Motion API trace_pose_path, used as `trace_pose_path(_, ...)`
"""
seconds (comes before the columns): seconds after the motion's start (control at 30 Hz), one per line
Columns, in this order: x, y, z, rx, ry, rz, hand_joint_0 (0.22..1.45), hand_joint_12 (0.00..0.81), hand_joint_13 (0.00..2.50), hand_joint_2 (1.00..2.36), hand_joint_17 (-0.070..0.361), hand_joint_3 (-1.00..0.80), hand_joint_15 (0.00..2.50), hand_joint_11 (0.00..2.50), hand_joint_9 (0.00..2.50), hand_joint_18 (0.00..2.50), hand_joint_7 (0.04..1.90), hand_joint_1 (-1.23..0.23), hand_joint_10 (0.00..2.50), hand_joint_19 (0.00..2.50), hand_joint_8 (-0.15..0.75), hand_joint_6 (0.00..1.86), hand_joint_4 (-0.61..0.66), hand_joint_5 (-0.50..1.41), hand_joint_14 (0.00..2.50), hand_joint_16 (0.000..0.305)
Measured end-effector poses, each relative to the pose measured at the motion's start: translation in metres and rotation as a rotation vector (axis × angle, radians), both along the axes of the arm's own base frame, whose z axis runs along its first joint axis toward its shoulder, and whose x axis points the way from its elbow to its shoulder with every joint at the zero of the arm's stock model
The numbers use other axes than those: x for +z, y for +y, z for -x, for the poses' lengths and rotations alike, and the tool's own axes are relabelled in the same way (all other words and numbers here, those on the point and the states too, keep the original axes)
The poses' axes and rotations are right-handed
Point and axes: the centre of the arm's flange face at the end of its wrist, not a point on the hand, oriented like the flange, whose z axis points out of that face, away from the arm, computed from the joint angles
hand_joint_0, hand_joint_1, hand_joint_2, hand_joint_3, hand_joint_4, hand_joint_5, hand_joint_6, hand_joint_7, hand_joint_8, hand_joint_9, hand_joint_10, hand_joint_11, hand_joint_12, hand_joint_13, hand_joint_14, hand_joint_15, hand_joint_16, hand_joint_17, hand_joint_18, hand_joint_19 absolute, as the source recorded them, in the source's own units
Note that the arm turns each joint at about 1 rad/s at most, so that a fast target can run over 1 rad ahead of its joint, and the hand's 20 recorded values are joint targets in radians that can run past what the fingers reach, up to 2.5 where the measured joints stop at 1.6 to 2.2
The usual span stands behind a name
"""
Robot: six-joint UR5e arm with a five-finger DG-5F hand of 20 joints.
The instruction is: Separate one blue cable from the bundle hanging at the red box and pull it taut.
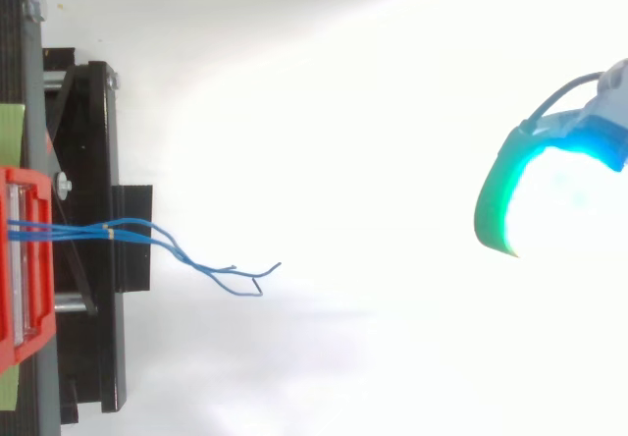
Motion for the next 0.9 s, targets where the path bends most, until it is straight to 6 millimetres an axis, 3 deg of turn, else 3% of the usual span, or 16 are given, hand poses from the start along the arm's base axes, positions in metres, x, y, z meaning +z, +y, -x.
trace_pose_path(0.5,-0.002,-0.005,-0.004,-0.083,-0.019,0.017,0.53,0.338,0.51,1.00,0.119,-0.50,0.22,0.26,0.55,0.37,0.77,-0.56,0.01,0.14,0.219,0.50,0.10,-0.22,0.01,0.053)
trace_pose_path(0.9,-0.035,-0.007,-0.029,-0.181,-0.027,0.052,0.52,0.339,0.48,1.00,0.112,-0.50,0.21,0.26,0.54,0.35,0.77,-0.60,0.01,0.11,0.221,0.50,0.10,-0.21,0.01,0.050)
